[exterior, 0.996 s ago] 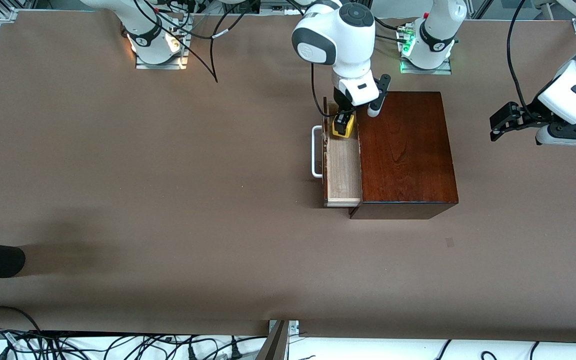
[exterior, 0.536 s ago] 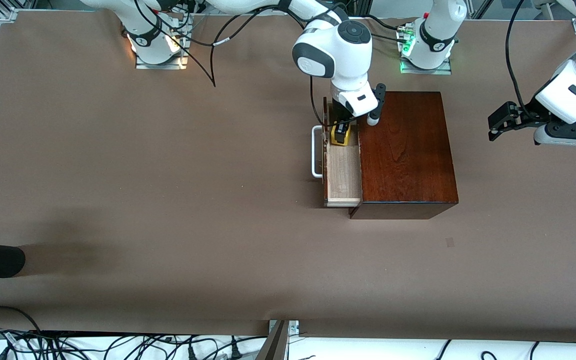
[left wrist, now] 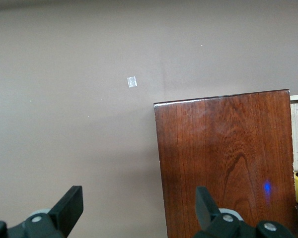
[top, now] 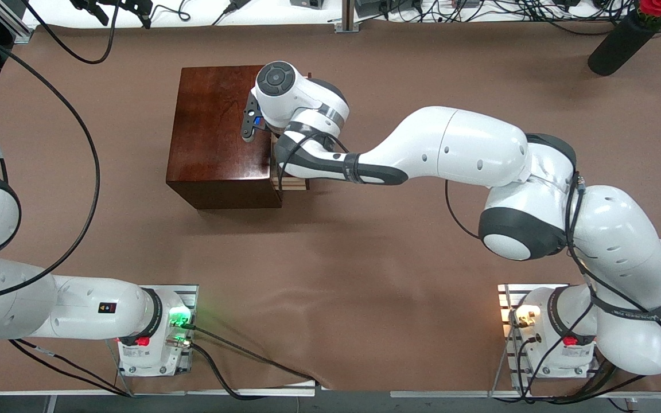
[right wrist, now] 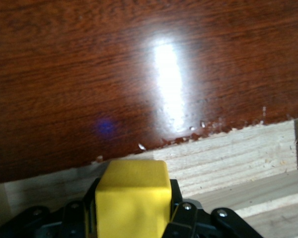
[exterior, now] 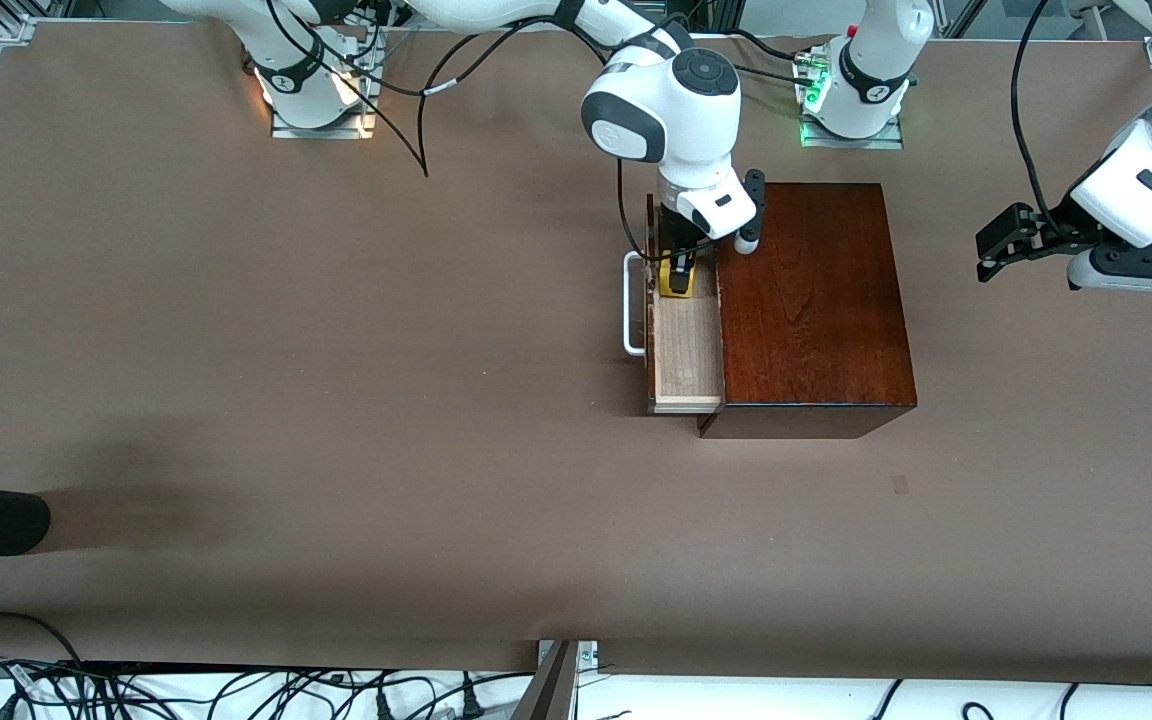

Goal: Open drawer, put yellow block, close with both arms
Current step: 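Lower the yellow cube into the drawer with the right gripper, then open the right gripper and raise it away from the drawer, then push the drawer shut with the left gripper while the right gripper retracts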

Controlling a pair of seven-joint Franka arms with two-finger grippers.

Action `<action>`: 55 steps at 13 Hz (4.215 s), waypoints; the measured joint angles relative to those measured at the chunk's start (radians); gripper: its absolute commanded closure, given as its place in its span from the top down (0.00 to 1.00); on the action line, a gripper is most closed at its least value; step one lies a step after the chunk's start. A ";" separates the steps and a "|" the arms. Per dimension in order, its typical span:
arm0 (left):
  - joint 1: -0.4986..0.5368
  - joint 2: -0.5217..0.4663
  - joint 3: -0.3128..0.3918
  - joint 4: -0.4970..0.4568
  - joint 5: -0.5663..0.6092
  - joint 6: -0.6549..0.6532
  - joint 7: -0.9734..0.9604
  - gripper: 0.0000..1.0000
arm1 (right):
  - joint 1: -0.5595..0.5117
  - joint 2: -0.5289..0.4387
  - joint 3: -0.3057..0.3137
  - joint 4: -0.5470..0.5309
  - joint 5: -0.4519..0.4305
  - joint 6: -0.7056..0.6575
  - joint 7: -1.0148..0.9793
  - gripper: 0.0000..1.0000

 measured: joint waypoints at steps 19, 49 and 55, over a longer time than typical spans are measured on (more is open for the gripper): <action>-0.001 0.000 -0.012 0.001 0.000 0.000 0.000 1.00 | -0.170 -0.201 -0.021 0.074 0.004 -0.074 -0.015 1.00; -0.439 0.593 -0.296 0.108 0.200 0.238 0.786 1.00 | -0.791 -0.896 -0.243 -0.618 0.233 -0.398 0.055 1.00; -0.402 0.589 -0.298 0.117 0.249 0.078 0.791 1.00 | -0.791 -0.892 -0.244 -0.603 0.230 -0.416 0.065 1.00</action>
